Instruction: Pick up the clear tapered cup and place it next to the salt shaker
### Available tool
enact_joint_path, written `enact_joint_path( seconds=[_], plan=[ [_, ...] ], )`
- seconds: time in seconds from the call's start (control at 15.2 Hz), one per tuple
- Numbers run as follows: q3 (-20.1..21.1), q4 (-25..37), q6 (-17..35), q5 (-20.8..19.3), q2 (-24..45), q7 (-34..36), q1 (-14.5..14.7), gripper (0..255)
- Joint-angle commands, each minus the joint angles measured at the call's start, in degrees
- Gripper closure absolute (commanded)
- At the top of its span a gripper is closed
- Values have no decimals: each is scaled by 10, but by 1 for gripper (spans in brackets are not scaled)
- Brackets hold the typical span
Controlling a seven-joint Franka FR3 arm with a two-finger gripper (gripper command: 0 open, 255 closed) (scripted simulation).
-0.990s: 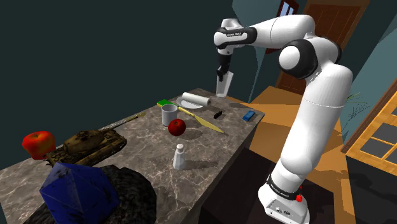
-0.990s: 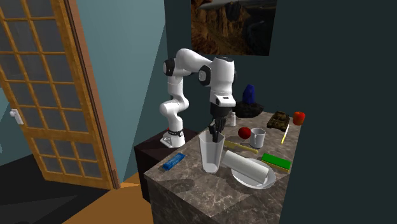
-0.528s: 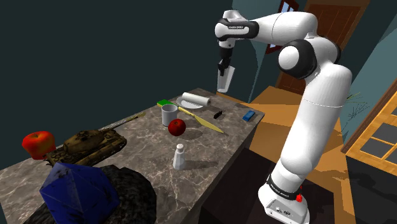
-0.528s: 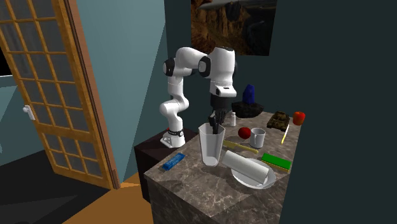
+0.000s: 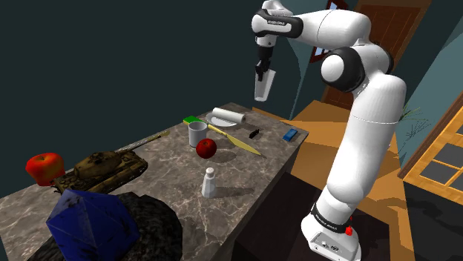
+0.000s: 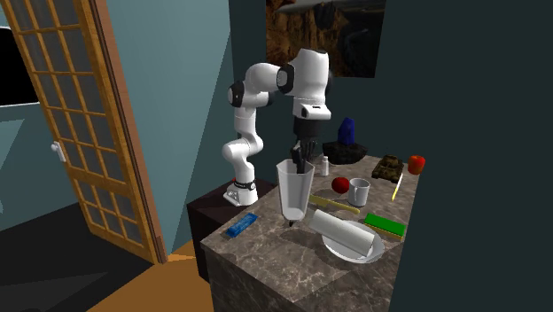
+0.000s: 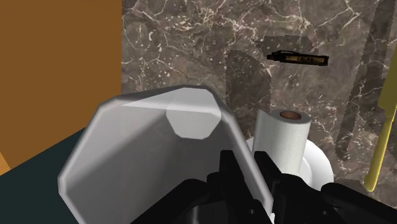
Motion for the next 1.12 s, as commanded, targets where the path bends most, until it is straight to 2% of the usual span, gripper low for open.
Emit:
enact_joint_path(
  seconds=[0.0,0.53,0.99,1.06],
  plan=[
    [0,25,-20,2,6,-2,-1,255],
    [-4,137,-97,15,41,-14,-12,255],
    [-6,270,-179,35,94,-27,-33,255],
    [-3,236,-167,25,72,-12,-16,255]
  ],
)
